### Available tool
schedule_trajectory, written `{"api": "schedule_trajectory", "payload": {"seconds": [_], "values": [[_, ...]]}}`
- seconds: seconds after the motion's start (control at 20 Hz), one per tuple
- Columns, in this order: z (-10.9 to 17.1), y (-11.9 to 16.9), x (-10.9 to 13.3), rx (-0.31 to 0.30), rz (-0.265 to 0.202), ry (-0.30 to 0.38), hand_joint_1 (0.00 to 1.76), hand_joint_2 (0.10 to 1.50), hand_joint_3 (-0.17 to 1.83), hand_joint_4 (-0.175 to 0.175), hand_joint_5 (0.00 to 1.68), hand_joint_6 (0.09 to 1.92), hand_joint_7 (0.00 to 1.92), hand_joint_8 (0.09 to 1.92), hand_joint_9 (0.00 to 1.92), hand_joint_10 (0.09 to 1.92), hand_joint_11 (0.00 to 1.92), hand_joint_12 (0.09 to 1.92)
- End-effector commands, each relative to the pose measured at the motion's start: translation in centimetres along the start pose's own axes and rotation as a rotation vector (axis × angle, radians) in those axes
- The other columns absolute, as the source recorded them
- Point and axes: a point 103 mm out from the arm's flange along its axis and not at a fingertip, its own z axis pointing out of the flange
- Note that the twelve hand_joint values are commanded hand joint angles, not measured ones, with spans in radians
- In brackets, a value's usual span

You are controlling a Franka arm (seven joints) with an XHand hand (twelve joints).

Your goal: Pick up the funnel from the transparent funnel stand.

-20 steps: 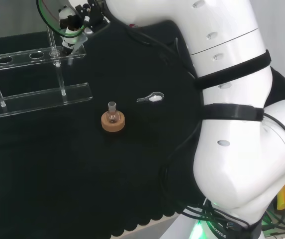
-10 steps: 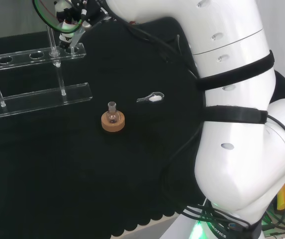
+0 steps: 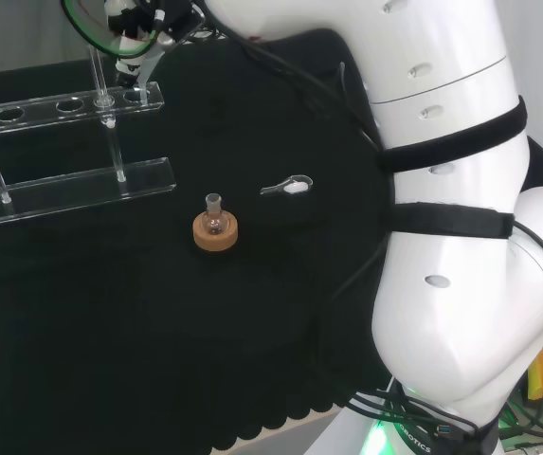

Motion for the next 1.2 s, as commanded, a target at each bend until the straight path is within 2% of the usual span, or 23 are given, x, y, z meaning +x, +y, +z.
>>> {"api": "schedule_trajectory", "payload": {"seconds": [0.05,0.65,1.2], "values": [[-1.2,-3.1,-1.7,0.001,0.036,-0.009,0.67,0.81,0.26,-0.064,0.41,0.88,0.41,0.76,0.90,0.58,0.66,1.17],[-1.1,-10.2,-2.8,0.001,0.103,-0.030,0.67,0.80,0.28,-0.062,0.42,0.88,0.41,0.76,0.90,0.59,0.65,1.18],[1.8,-13.7,-1.0,0.040,0.122,-0.052,0.67,0.79,0.30,-0.062,0.42,0.88,0.41,0.76,0.91,0.59,0.65,1.18]]}}
